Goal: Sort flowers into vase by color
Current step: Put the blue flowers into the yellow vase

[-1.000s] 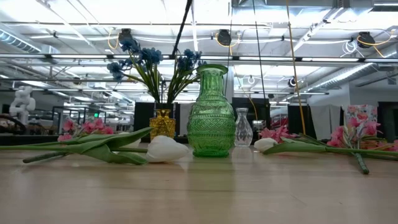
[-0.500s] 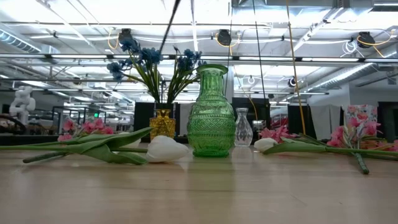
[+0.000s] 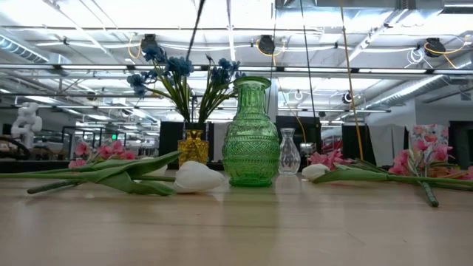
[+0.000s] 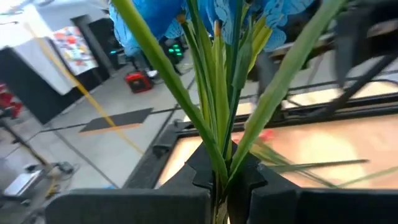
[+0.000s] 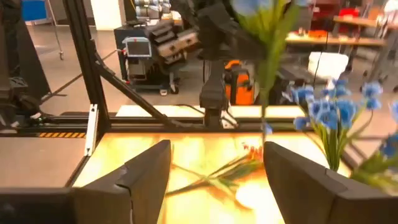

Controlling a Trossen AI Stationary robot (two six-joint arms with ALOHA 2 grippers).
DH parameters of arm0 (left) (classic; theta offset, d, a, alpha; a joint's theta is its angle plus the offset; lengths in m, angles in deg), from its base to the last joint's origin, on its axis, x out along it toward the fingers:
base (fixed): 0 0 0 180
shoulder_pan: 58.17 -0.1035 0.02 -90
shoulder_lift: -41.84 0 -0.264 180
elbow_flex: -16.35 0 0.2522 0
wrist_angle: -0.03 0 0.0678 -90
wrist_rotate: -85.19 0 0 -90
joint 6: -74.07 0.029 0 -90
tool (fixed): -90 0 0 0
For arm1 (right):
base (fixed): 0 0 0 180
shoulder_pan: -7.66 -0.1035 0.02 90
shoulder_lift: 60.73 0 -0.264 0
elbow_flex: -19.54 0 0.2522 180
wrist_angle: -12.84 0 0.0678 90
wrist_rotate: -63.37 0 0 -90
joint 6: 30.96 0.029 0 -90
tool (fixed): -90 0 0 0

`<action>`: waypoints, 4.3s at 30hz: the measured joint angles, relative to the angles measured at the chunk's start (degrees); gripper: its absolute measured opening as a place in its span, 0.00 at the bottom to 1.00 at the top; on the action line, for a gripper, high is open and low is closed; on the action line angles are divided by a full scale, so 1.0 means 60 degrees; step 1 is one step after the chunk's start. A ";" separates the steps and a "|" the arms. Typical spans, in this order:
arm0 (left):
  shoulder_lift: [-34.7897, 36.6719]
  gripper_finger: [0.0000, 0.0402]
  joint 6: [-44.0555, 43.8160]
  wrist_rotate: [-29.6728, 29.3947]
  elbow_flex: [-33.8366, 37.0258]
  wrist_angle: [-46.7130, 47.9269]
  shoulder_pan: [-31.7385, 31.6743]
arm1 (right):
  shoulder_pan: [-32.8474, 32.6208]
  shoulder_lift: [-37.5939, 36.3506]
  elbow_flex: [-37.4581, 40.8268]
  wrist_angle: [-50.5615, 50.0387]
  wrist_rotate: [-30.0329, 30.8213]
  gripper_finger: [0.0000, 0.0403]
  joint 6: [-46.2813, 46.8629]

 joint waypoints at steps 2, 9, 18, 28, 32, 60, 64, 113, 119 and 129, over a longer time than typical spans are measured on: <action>0.0022 0.04 0.0015 0.0009 0.0563 -0.0868 -0.0392 | 0.0000 -0.0200 0.0000 -0.0468 -0.0018 0.61 0.0297; 0.0025 0.04 0.0047 -0.0121 0.3138 -0.5175 -0.1685 | -0.0007 -0.0412 0.0000 -0.1270 -0.0033 0.58 0.0585; -0.0177 0.04 0.1043 -0.1148 0.4496 -0.7346 -0.1607 | 0.0000 -0.0412 0.0000 -0.1412 -0.0025 0.53 0.0264; -0.1638 0.04 0.2909 -0.3155 0.4503 -1.0195 -0.0311 | 0.0004 -0.0408 0.0000 -0.1401 -0.0025 0.51 0.0217; -0.2479 0.04 0.3183 -0.3441 0.4500 -1.1224 -0.0536 | 0.0004 -0.0408 0.0000 -0.1387 -0.0021 0.51 0.0152; -0.4386 0.04 0.5029 -0.2772 0.4492 -1.3872 -0.2353 | 0.0014 -0.0404 0.0004 -0.1383 -0.0018 0.52 -0.0730; -0.4386 0.04 0.4729 -0.2772 0.4492 -1.3611 -0.2473 | 0.0011 -0.0404 0.0004 -0.1383 -0.0018 0.52 -0.0627; -0.4714 0.59 0.4376 -0.7192 0.3941 -1.2513 -0.1432 | 0.0007 -0.0401 0.0007 -0.1405 -0.0025 0.52 -0.0561; -0.4707 0.66 0.6466 -0.8640 0.3227 -1.2506 -0.0850 | 0.0007 -0.0401 0.0007 -0.1405 -0.0025 0.52 -0.0526; -0.4417 0.67 0.7573 -0.9513 0.2689 -1.2424 0.0200 | 0.0011 -0.0401 0.0007 -0.1405 -0.0026 0.52 -0.0526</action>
